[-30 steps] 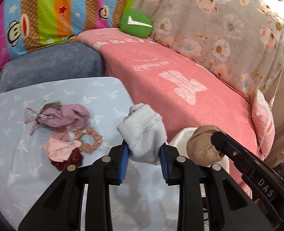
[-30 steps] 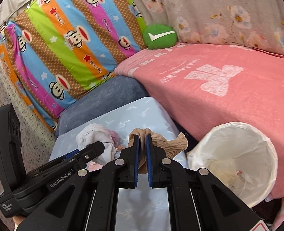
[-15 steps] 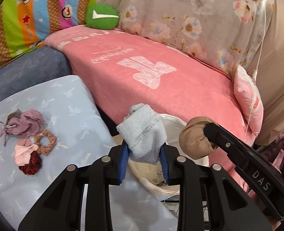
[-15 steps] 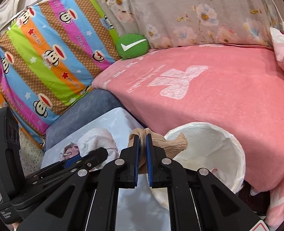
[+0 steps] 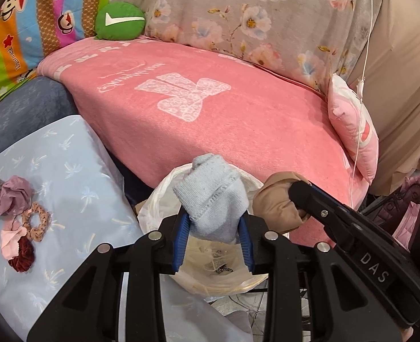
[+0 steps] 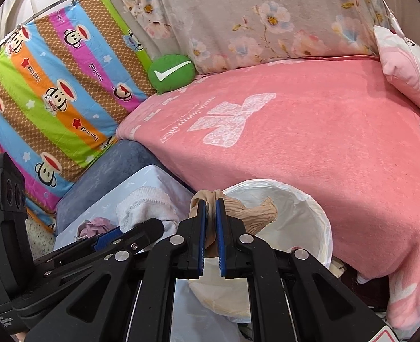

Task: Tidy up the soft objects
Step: 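Carry sock and stocking over the bin and open both tools, then move both tools back over the remaining items on the table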

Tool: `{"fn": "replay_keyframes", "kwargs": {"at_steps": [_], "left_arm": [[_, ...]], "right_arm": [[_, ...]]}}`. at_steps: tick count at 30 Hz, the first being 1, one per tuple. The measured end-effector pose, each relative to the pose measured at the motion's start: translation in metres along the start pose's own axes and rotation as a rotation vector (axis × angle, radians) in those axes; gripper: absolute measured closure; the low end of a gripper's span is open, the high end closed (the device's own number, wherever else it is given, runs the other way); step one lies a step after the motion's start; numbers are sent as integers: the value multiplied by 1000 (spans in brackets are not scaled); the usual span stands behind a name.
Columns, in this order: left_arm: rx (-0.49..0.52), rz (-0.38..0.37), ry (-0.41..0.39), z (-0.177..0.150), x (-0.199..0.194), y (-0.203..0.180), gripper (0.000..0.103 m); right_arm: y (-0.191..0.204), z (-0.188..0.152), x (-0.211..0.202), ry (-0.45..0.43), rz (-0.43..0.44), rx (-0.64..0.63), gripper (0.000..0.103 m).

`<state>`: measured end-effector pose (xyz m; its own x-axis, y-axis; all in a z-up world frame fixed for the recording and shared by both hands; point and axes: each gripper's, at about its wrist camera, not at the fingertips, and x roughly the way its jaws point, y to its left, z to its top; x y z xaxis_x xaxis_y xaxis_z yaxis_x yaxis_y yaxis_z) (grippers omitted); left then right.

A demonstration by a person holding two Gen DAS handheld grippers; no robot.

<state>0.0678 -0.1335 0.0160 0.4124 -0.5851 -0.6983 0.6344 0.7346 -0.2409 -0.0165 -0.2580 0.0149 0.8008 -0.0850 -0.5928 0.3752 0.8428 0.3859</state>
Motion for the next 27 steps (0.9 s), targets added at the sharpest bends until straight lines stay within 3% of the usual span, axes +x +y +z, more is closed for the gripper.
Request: {"fn": "replay_keyframes", "kwargs": {"at_steps": [3,9,17,27], "left_arm": [[-2,-1,6,1,3,-1,66],[-13,17,-13,3,3,0,43],[-40,36,-17,4,2,10,42],[-71,51,-26,2,-5,22,42]], "right_arm": [[-4,1,1,0,-5,7,95],[-5,2,2,-4,-11,14,92],[-3,1,5,2,-10,12,85],[12,-2,10,17,9,-16,85]]}}
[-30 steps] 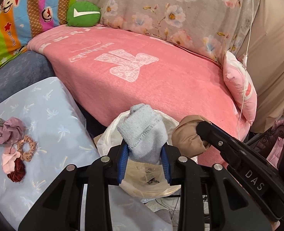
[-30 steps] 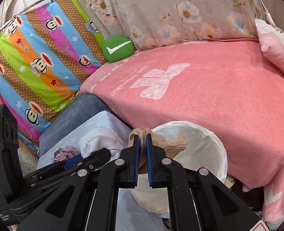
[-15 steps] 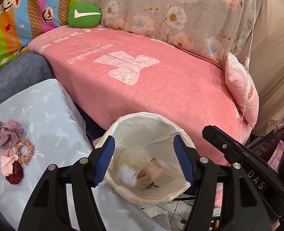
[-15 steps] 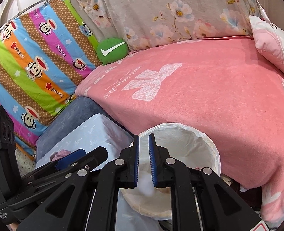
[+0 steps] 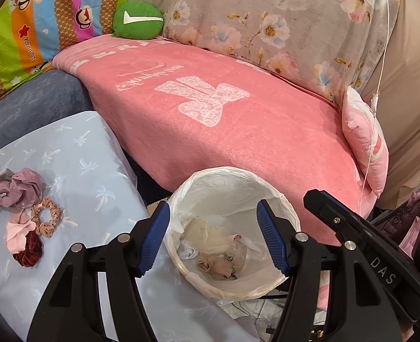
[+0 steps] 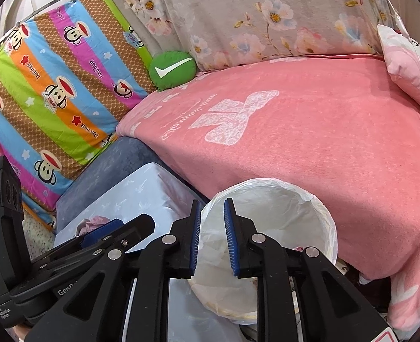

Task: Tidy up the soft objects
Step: 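Move both tools back over the remaining items on the table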

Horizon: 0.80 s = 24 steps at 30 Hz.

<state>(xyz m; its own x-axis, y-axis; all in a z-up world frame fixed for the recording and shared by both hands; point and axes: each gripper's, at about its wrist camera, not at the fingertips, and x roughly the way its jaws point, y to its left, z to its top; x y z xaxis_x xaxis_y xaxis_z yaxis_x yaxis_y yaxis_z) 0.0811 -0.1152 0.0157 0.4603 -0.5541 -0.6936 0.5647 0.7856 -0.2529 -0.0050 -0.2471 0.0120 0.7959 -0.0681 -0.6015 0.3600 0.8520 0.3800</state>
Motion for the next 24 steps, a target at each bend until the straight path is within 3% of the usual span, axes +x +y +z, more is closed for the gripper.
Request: {"fn": "replay_keyframes", "kwargs": {"at_steps": [6,10,24], "left_arm": [[-37,23,-5,-3,-6,18,42],[-71,49,-13,-6,-11,34,34],[-188,129,-28,-21,-30,103,33]], "right_arm": [[13,-3,6,14,15,-22,85],[27,-6,12,28,30,-44,85],[87,-27,40,93,85,-132,79]]}}
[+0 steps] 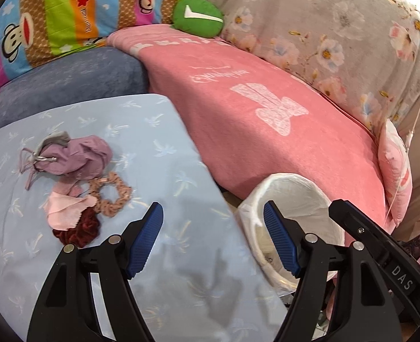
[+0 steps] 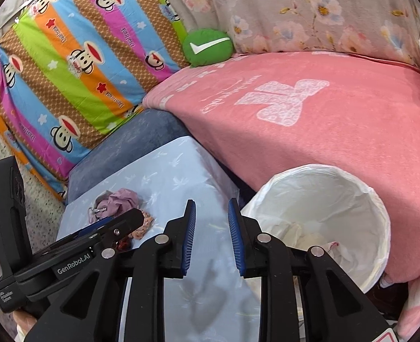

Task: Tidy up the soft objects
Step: 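Move both tools back over the remaining items on the table, then grasp pink cloth with left tool while right tool grasps dark red velvet scrunchie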

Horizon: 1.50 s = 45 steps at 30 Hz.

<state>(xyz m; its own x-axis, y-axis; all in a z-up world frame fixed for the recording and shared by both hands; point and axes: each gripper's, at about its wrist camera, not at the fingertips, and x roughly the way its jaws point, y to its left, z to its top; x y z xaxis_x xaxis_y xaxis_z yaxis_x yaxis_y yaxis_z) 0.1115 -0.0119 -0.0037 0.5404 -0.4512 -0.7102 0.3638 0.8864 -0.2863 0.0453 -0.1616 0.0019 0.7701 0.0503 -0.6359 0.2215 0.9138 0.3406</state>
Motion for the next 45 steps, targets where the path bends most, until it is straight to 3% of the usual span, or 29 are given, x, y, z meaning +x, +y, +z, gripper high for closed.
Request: {"fn": "replay_keyframes", "kwargs": {"at_steps": [23,34,39,45], "left_arm": [[-258,147,38,-18,-1,164,34],[-323,140,76,-15,19,212,34],[-327,107,102,-16,32,218,45],[-318,68,130,-20,41,221,71]], "right_arm": [[122,-50,107,222,105,-177,78],[167,-72,169,332,133,-229,78],[177,-78,192,368,133,-232,78],[179,-87,211,405,133,-225,78]]}}
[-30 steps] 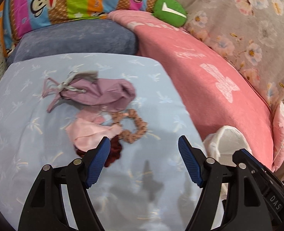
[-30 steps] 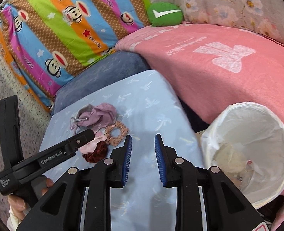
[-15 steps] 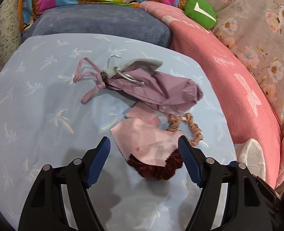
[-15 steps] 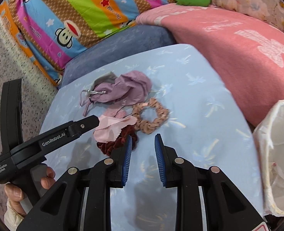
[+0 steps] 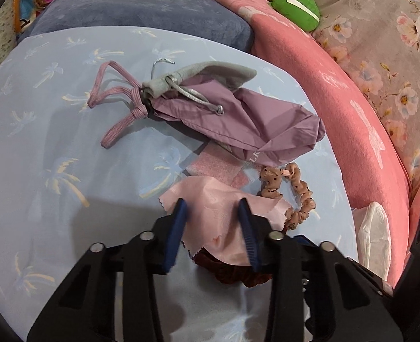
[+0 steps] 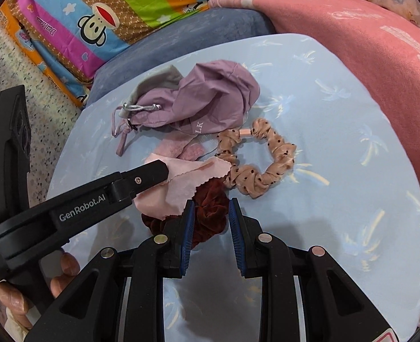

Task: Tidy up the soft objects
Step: 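Grasp pink cloth with left tool while right tool grasps dark red velvet scrunchie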

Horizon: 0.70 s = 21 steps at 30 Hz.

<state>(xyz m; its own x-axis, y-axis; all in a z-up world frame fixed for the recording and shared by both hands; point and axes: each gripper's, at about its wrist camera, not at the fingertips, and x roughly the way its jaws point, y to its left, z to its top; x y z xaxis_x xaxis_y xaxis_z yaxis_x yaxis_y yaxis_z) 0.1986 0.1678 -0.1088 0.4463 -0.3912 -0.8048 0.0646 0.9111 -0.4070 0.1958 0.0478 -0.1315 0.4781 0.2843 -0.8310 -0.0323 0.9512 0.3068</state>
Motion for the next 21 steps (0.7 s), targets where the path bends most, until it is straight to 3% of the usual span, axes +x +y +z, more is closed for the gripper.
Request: {"fn": "replay_keyframes", "kwargs": {"at_steps": [8,11,13,21], "left_arm": [[10,-13,-7,-1,-2,-1,90],[10,-13,-14,0,-5,-2,94],[11,-12,-21,0,-9,-2,95],[29,-5,-66,-3,-31,-13,97]], "right_arm": [[0,-3,17,25,15,5,77],[-1,-4,17,30,19,5,82],[-2,-4,15,32,26,8,89],[-3,-10,-16,-27,6,8,92]]}}
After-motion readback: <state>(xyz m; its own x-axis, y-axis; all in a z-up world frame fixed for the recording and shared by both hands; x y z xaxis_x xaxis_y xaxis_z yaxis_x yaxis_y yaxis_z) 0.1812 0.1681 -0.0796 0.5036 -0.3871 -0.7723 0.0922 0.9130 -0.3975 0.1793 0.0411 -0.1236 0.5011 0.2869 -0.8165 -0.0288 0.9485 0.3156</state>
